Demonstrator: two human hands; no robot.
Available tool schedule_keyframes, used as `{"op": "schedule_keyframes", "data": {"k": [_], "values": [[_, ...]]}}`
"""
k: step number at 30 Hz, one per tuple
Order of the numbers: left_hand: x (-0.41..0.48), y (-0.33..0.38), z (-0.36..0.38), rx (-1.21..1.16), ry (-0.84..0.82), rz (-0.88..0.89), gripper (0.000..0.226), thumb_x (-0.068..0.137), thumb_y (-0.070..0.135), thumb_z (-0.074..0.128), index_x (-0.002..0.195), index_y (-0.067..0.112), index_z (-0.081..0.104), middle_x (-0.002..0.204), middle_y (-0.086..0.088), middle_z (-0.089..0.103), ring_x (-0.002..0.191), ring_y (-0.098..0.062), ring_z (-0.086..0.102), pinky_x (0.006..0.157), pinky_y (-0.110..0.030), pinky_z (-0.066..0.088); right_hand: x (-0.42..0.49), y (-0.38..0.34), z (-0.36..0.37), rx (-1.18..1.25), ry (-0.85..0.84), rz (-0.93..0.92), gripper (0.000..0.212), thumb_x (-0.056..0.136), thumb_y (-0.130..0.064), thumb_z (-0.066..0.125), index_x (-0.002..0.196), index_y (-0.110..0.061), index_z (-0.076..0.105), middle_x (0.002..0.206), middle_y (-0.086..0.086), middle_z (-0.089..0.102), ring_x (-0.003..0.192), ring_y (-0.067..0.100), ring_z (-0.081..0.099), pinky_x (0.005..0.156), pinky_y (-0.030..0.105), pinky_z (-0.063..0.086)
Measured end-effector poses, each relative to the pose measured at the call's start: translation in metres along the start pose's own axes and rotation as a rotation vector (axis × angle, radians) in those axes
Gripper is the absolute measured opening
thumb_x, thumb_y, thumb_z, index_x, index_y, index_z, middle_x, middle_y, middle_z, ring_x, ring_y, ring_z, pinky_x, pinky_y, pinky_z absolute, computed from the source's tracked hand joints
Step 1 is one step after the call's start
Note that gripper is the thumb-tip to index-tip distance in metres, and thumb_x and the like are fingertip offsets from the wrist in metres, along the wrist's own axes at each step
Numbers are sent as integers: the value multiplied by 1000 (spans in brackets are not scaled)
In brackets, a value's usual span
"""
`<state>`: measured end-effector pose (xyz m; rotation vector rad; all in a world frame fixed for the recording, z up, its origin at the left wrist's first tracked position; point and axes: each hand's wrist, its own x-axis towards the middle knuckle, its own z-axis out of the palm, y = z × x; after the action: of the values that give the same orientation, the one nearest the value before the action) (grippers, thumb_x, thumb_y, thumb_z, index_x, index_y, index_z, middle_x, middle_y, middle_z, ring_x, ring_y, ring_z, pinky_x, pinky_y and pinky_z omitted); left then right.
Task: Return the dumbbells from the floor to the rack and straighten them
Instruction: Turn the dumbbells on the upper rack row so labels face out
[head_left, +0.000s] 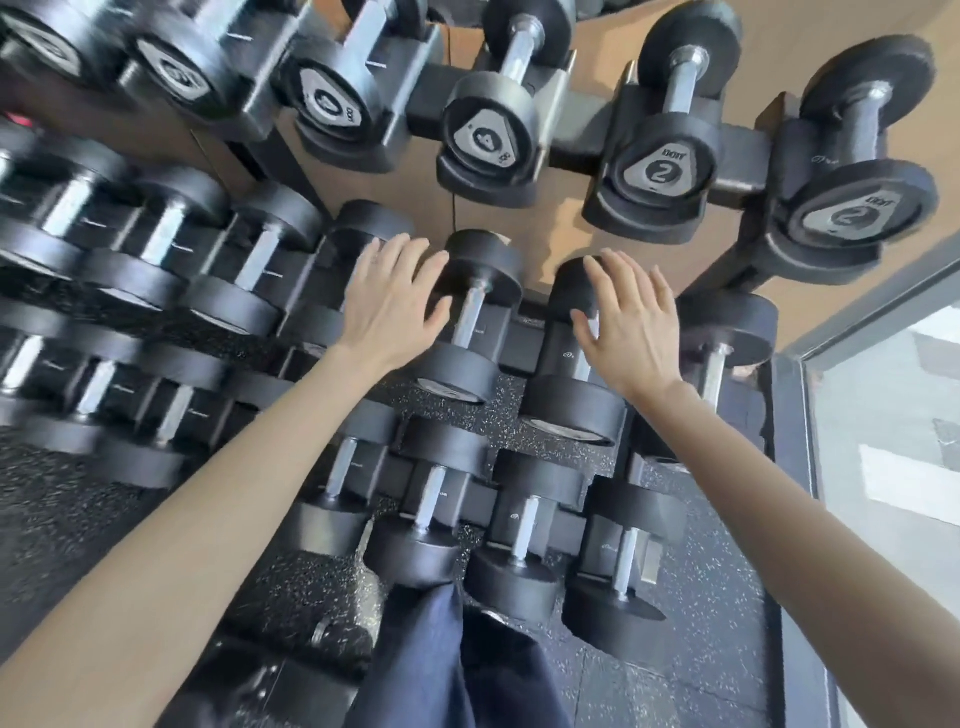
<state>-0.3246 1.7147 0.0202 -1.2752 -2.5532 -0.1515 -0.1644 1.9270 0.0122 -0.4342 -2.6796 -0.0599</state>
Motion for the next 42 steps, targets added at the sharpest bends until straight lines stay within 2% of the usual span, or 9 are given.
{"op": "schedule_keyframes", "data": {"k": [11, 21, 24, 28, 30, 32, 34, 37, 42], "values": [[57, -60, 0, -25, 49, 19, 49, 91, 30, 43, 135, 8, 44, 138, -17, 46, 130, -33, 39, 110, -45, 26, 76, -25, 4, 53, -8, 8, 55, 86, -24, 51, 136, -7, 38, 141, 11, 42, 130, 27, 38, 106, 41, 28], [197, -87, 34, -246, -7, 236, 61, 95, 27, 49, 147, 11, 22, 153, -13, 26, 139, -29, 27, 108, -43, 33, 188, -27, 59, 30, -25, 236, 54, 86, -21, 55, 136, -11, 37, 140, 7, 45, 128, 26, 41, 101, 40, 32], [222, -89, 47, -312, 29, 293, 63, 94, 27, 52, 147, 11, 22, 153, -13, 26, 139, -29, 26, 101, -44, 41, 204, -25, 79, 45, -38, 305, 63, 85, -24, 59, 140, -11, 31, 135, 9, 48, 122, 29, 46, 97, 42, 36], [239, -93, 59, -414, 72, 322, 65, 93, 24, 54, 148, 12, 20, 151, -11, 30, 137, -27, 30, 93, -46, 47, 223, -22, 90, 369, -69, 410, 75, 81, -18, 68, 142, -9, 25, 134, 11, 49, 119, 26, 49, 96, 38, 41], [242, -92, 66, -479, 82, 302, 69, 93, 22, 55, 149, 10, 17, 151, -10, 30, 136, -26, 31, 99, -43, 43, 231, -18, 89, 592, -91, 451, 70, 79, -13, 70, 137, -6, 31, 130, 10, 52, 113, 19, 51, 98, 35, 42], [240, -87, 75, -543, 107, 240, 69, 93, 21, 55, 148, 6, 16, 150, -13, 31, 137, -26, 31, 107, -36, 33, 237, -13, 86, 642, -128, 449, 59, 78, -11, 70, 128, -3, 39, 124, 10, 56, 106, 17, 52, 97, 38, 44], [236, -82, 82, -621, 144, 155, 68, 92, 18, 57, 147, 4, 20, 149, -16, 32, 137, -27, 31, 110, -31, 27, 241, -8, 83, 575, -188, 403, 53, 78, -12, 70, 121, -3, 40, 121, 13, 56, 107, 25, 54, 94, 45, 43], [232, -79, 90, -734, 181, 22, 66, 89, 14, 59, 145, 3, 24, 148, -16, 33, 135, -28, 36, 108, -33, 31, 250, -8, 74, 413, -243, 306, 49, 79, -15, 67, 118, -5, 40, 120, 15, 55, 105, 36, 53, 87, 45, 43], [229, -88, 95, -854, 60, -86, 66, 90, 23, 60, 142, 5, 24, 145, -13, 34, 126, -31, 45, 98, -40, 42, 264, -9, 60, 136, -208, 82, 63, 79, -19, 67, 134, -11, 38, 123, 15, 55, 108, 36, 51, 78, 42, 43]]}}
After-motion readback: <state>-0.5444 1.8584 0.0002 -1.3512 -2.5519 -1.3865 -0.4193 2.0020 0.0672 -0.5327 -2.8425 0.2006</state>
